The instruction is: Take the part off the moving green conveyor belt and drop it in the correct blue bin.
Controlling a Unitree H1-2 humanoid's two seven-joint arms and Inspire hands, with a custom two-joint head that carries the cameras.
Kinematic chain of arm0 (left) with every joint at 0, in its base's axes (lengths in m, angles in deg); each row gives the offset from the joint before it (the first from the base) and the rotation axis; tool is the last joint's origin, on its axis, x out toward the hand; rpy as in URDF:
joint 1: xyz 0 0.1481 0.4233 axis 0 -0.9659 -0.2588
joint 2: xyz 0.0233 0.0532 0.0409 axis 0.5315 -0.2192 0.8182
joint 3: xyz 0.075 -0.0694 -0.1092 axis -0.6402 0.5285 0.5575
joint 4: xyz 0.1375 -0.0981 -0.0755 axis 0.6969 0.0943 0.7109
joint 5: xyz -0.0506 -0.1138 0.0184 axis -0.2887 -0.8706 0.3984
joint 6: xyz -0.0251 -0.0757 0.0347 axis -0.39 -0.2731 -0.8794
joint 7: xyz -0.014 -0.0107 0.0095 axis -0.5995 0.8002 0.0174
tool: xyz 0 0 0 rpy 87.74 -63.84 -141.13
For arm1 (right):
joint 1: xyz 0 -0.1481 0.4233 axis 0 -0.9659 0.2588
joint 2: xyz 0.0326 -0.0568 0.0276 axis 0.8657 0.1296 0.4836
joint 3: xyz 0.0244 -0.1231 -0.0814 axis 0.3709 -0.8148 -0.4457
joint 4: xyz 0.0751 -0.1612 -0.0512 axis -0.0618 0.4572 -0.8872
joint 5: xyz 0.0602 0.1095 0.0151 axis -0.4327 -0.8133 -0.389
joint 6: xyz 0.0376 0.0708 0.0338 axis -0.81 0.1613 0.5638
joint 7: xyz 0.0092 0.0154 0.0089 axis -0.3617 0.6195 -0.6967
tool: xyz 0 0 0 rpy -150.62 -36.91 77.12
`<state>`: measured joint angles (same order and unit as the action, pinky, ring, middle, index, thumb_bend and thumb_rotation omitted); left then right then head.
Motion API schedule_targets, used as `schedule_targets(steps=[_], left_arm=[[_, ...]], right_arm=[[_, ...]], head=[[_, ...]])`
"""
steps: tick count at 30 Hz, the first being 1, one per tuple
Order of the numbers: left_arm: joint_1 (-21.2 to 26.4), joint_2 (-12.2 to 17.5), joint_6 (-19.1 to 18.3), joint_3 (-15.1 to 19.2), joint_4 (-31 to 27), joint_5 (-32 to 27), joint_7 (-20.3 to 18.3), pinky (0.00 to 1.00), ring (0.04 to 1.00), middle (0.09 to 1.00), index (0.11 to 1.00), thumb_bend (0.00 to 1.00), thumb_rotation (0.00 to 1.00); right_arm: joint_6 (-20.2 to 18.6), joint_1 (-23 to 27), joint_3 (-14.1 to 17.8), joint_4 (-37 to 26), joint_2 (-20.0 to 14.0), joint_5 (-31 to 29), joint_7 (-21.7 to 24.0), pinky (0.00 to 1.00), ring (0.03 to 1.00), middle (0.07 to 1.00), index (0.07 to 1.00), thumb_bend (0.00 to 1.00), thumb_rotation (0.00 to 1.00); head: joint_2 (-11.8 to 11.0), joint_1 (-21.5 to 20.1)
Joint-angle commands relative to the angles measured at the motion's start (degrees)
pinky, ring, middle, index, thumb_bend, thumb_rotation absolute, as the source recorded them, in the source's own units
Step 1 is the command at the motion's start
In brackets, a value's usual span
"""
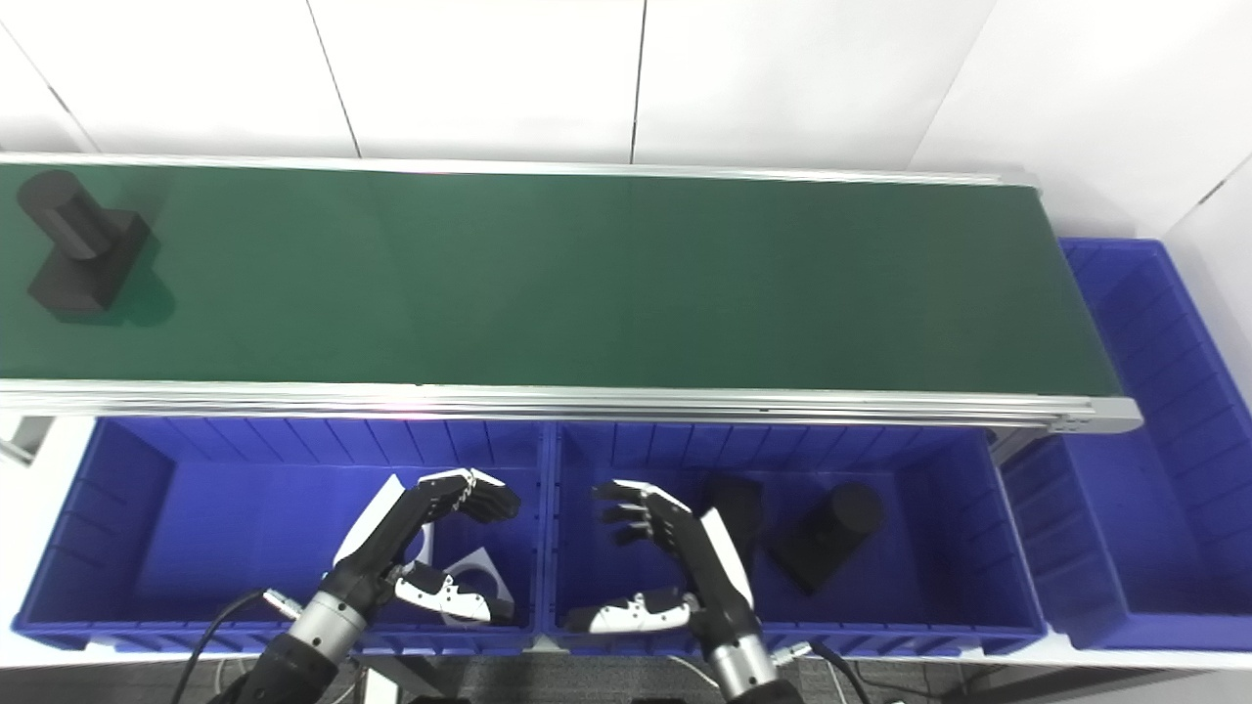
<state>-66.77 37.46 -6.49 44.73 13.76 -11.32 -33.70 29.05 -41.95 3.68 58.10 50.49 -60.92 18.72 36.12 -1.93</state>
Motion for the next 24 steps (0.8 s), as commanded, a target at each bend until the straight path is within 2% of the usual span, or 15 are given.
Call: schedule_targets(steps=[1, 11, 24], left_arm=[[0.92, 0.46, 2.30, -0.09, -1.83, -0.64, 1.03, 0.62, 0.636, 0.627, 0.610, 0.94, 0.05], [0.59, 0.85, 2.30, -0.34, -2.50, -2.42, 0.41, 0.65, 0.653, 0.647, 0.624, 0.94, 0.05], [0.80, 0.73, 2.29, -0.90, -1.95, -2.54, 0.51, 0.64, 0.651, 0.646, 0.628, 0.93, 0.05]], right_arm=[[2.25, 0.46, -0.35, -2.18, 0.27, -0.24, -0.35, 0.61, 0.710, 0.775, 0.714, 0.97, 0.10], [2.25, 1.43, -1.69, -2.38, 0.62, -0.26, -0.09, 0.62, 0.719, 0.776, 0.719, 0.96, 0.08], [2.24, 2.45, -1.75, -1.02, 0.83, -0.27, -0.98, 0.61, 0.711, 0.777, 0.718, 0.95, 0.10]], head=[[-0.04, 0.06], [-0.55, 0.34], [-1.10, 0.71]])
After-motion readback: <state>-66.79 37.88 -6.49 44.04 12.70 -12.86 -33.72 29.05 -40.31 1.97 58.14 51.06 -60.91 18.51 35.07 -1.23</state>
